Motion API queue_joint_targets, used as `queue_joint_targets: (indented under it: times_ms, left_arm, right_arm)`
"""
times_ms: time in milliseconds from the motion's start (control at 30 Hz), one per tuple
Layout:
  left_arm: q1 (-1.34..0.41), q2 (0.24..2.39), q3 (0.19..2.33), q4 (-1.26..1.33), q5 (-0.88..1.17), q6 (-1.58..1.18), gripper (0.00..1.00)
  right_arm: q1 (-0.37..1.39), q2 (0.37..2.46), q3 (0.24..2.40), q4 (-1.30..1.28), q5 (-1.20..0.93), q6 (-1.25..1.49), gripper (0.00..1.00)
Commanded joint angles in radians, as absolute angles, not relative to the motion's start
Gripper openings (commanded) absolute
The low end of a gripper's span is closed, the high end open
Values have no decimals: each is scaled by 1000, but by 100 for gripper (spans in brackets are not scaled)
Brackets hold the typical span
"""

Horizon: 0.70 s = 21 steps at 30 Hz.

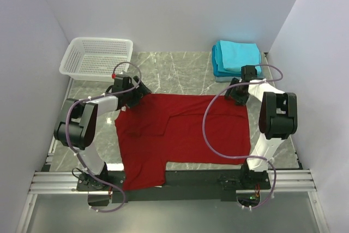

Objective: Fold and stack the t-shirts
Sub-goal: Fold the tshirt

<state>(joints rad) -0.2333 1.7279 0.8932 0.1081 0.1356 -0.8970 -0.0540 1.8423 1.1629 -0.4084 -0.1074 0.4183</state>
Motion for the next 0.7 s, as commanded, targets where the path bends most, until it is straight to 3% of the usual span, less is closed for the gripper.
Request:
queue_joint_targets:
  times_ms: [0, 667]
  left_arm:
    - [-252, 1784, 942, 127, 176, -900, 100]
    - [-267, 2049, 1333, 98, 114, -868, 99]
  right_arm:
    - [-83, 1913, 1206, -465, -23, 367, 68]
    - [-133, 2066, 1531, -482, -18, 325, 71]
